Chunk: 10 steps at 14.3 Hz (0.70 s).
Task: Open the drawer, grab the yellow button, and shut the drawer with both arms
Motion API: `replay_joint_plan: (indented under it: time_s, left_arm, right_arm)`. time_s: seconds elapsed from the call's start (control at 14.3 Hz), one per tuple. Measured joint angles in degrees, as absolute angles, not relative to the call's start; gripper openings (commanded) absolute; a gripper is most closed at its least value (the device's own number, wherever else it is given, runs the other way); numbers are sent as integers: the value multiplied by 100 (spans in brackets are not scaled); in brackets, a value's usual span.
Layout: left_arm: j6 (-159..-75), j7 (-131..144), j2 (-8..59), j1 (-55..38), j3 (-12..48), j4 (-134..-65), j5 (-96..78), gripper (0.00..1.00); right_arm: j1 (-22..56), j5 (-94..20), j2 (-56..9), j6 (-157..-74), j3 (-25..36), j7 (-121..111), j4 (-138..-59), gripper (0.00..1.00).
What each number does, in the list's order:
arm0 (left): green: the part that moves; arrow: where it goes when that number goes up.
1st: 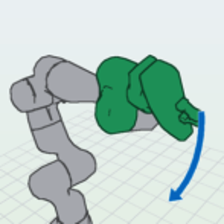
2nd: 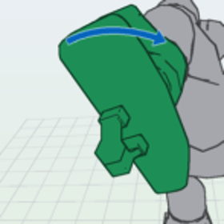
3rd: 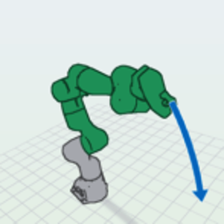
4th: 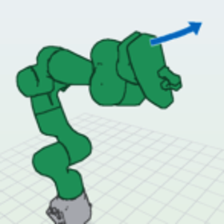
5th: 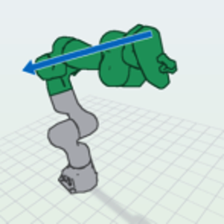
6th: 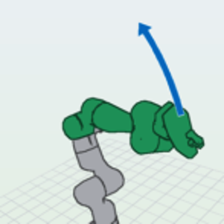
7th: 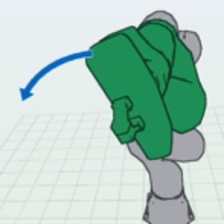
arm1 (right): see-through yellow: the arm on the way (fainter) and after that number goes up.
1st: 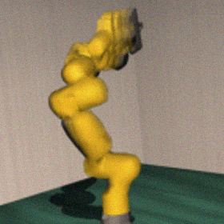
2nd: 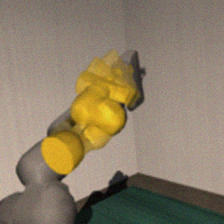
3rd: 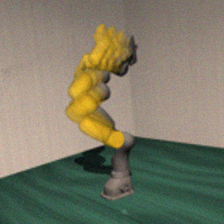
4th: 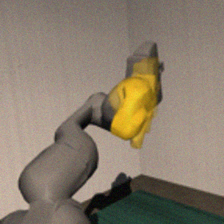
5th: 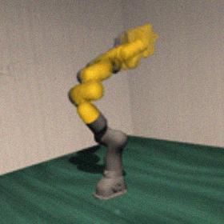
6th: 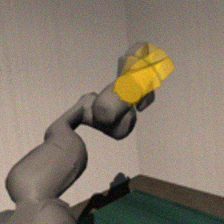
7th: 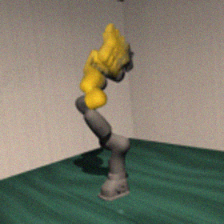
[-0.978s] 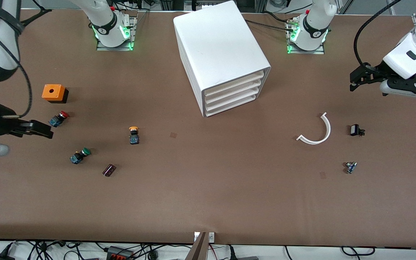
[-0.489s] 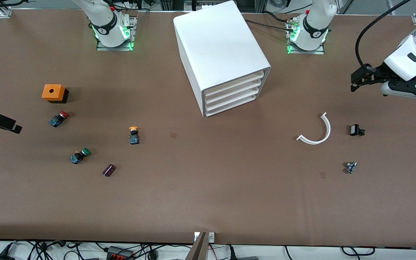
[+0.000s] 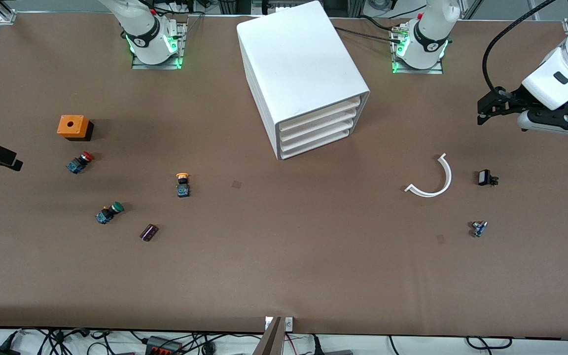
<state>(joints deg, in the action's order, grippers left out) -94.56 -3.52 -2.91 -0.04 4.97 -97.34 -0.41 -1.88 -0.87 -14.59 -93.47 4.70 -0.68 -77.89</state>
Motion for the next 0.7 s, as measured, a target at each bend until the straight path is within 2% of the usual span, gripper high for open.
replay_joint_plan:
  time_s: [0.49,0.7]
  left_arm:
    - [-9456,-359,-291,-5,497,-9735,-41,100]
    - [-9454,-361,-291,-5,497,-9736,-41,100]
  right_arm:
    - [-97,155,-709,-9676,428,-99,-8976,100]
    - [-97,155,-500,-9696,428,-101,-9241,100]
